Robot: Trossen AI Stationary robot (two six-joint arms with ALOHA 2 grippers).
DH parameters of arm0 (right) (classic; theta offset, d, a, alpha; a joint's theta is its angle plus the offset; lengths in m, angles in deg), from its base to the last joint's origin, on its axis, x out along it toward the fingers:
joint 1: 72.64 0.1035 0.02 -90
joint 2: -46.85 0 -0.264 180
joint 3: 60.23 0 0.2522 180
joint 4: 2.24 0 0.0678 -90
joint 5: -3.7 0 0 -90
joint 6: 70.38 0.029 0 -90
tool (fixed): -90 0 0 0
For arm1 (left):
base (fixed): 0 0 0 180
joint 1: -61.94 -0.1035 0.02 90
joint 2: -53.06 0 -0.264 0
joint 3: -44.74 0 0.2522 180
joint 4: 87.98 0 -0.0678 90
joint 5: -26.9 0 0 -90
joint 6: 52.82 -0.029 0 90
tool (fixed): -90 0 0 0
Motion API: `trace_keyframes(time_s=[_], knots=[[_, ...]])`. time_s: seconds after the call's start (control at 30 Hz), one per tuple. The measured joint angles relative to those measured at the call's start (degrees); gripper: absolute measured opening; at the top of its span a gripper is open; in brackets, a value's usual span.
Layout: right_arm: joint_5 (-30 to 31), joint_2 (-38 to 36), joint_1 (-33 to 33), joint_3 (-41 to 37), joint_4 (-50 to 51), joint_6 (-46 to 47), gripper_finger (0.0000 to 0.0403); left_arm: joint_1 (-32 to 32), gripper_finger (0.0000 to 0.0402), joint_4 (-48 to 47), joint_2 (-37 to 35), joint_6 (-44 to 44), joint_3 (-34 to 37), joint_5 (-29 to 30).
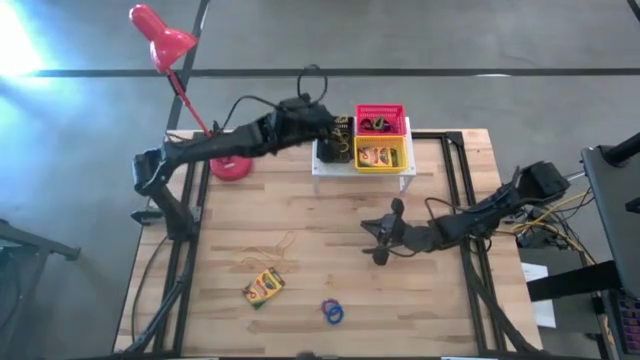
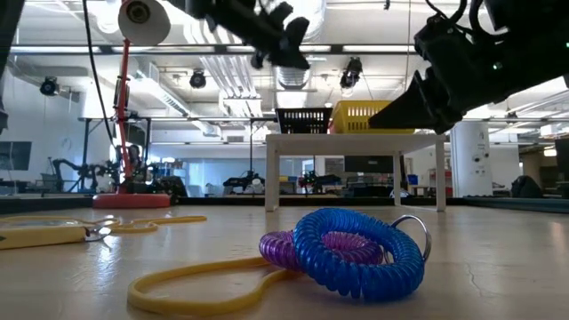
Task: Pick & Place Office Desk Supplies
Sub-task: Put the yellow rubber band into the black bin on the shelf, then put the yellow crayon box into the yellow bin on the shelf
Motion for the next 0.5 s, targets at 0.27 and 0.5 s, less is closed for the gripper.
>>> trace_keyframes(time_s=[0.27, 0.5], knots=[[0.0, 1.7, 0.0, 1.7, -0.7, -1.7, 0.0028, -5.6, 0.008, -1.3, 5.8, 3.5, 0.4, -7.7], [0.0, 1.6, 0.0, 2.3, -0.8, -3.7, 0.0028, -5.5, 0.0167, -12.3, 3.6, 3.9, -2.0, -7.7]])
